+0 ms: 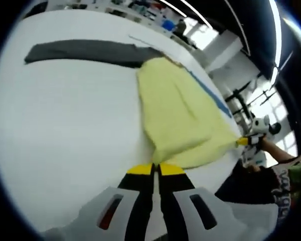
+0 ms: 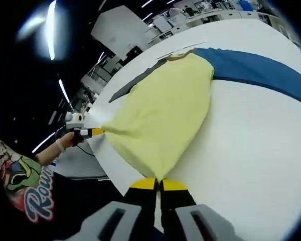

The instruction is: Fold the garment on the visible template until the final outline fits inside the template.

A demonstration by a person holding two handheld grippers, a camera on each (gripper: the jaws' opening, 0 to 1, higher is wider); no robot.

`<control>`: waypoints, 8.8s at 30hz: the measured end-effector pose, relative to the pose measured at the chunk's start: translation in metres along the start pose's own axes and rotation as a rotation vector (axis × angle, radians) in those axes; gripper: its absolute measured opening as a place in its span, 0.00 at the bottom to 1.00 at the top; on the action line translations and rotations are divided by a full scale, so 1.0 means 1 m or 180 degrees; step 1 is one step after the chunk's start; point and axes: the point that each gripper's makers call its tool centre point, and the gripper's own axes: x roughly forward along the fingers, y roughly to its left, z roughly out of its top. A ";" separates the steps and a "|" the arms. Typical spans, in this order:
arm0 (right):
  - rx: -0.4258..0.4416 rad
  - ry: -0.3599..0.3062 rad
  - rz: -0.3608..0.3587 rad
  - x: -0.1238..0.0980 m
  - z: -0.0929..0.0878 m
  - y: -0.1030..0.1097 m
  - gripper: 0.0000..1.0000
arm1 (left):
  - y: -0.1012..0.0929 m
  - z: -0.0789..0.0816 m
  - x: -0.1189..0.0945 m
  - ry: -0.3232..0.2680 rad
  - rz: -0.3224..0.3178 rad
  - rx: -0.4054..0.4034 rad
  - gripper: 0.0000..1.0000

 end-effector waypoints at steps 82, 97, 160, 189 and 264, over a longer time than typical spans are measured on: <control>-0.0674 -0.1214 -0.0993 -0.083 0.078 -0.081 1.00 | -0.002 0.125 -0.040 -0.1176 0.0260 0.1320 0.99; -0.0580 -0.1302 -0.1121 -0.103 0.084 -0.100 1.00 | -0.001 0.127 -0.039 -0.1155 0.0248 0.1294 0.99; 0.0802 -0.1816 -0.2254 -0.173 0.123 -0.214 0.00 | 0.017 0.108 -0.032 -0.1085 0.0422 0.1003 0.83; -0.0113 -0.1727 -0.0730 0.008 0.280 -0.042 0.00 | 0.024 0.101 -0.049 -0.1433 0.0342 0.0867 0.79; -0.1457 -0.1120 -0.0236 0.160 0.278 0.044 0.99 | 0.046 0.137 -0.059 -0.1671 0.0342 0.0656 0.74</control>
